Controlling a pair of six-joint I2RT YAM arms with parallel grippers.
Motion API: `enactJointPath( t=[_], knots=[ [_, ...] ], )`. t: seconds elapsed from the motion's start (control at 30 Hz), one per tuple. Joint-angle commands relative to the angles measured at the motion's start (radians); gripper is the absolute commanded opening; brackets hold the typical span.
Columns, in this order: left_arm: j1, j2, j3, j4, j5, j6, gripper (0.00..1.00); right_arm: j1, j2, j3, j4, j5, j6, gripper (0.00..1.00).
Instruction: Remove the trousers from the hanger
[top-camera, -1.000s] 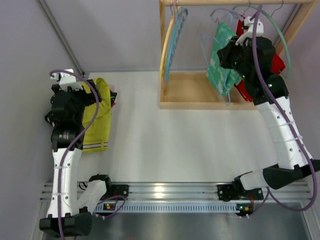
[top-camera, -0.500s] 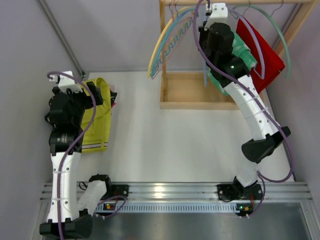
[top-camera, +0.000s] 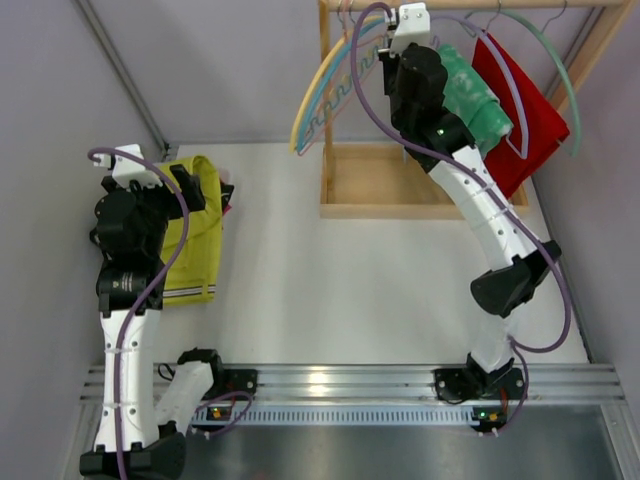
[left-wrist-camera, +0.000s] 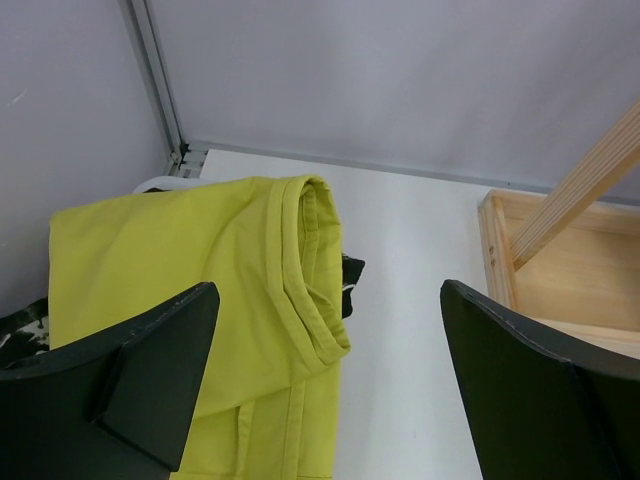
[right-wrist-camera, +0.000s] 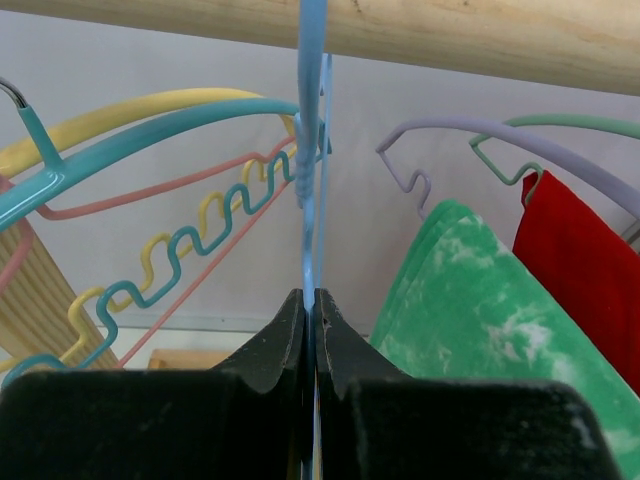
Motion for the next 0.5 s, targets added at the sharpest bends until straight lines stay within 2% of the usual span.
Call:
enactJointPath(
  t=[0.0,0.4,0.47],
  knots=[
    [0.004,-0.007,0.013,0.013,0.007,-0.023,0.99,0.017,0.025,0.047,0.081,-0.021,-0.029,0.0],
    [0.005,-0.007,0.013,0.008,0.008,-0.023,0.99,0.042,0.071,0.061,0.103,-0.142,0.006,0.0],
    [0.004,-0.007,0.015,0.007,0.01,-0.023,0.99,0.044,0.071,0.059,0.101,-0.142,0.016,0.15]
  ],
)
